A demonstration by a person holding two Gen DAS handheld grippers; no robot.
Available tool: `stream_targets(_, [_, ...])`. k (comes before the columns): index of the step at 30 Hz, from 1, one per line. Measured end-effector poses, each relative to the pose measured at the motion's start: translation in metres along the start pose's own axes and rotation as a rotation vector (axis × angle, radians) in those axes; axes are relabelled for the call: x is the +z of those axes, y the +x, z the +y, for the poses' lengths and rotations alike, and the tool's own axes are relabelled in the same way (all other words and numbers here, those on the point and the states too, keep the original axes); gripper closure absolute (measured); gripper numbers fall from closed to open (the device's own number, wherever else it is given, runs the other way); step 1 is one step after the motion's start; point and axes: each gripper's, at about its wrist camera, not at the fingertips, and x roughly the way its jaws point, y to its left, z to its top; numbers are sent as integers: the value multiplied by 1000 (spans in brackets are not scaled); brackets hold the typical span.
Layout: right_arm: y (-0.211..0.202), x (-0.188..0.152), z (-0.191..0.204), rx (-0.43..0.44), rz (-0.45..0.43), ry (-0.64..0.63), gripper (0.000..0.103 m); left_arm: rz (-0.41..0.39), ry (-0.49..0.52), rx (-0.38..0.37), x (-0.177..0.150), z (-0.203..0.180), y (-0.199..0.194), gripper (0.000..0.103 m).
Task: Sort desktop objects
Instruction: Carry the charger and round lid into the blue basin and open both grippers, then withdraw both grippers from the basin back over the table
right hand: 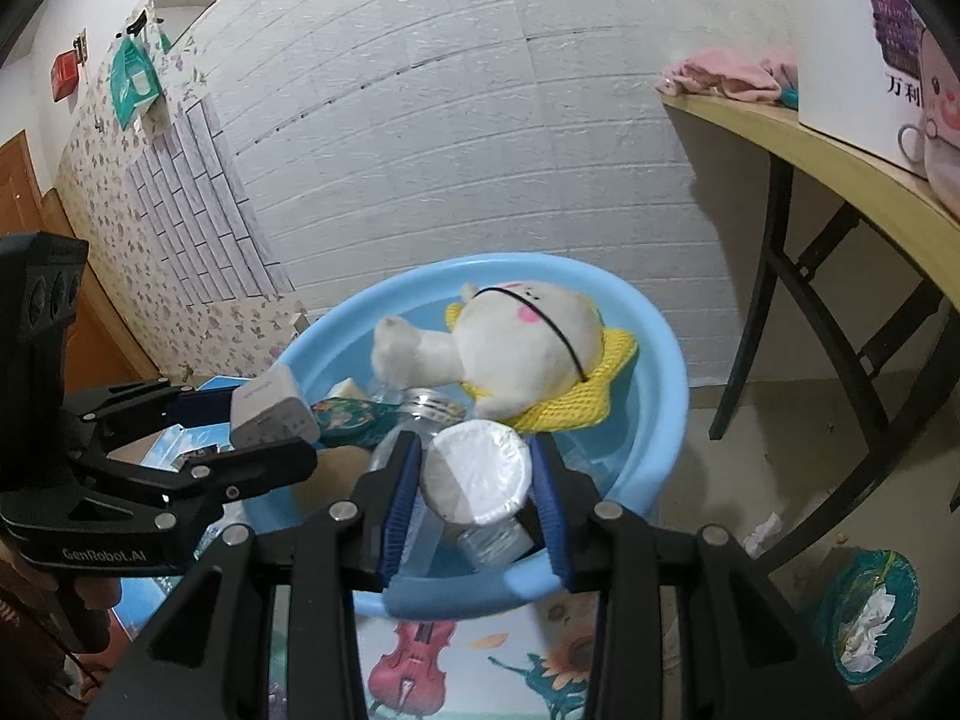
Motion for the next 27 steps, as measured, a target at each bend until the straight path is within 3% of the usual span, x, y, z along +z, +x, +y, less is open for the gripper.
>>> stream_targets(6, [12,-1,-4,9,32,19,66,1,17,15,3,-3,8,36])
stream_targets(8, [15,-2,-5,11,40,28,66,-5,20,20,4,-3,8,22])
stream_targets(11, [16,-2,-5,17,42,37,65,-23,31,24,4,-3,4,18])
stream_targets(14, [14,-2,-3,17,40,39,54,-24,33,24,5,-2,1,10])
stream_targets(15, [13,-2,-2,17,36,43,49,-24,32,23,4,-2,0,10])
stream_targets(27, [4,-6,10,-3,43,36,48,-38,20,38,-10,6,-19,9])
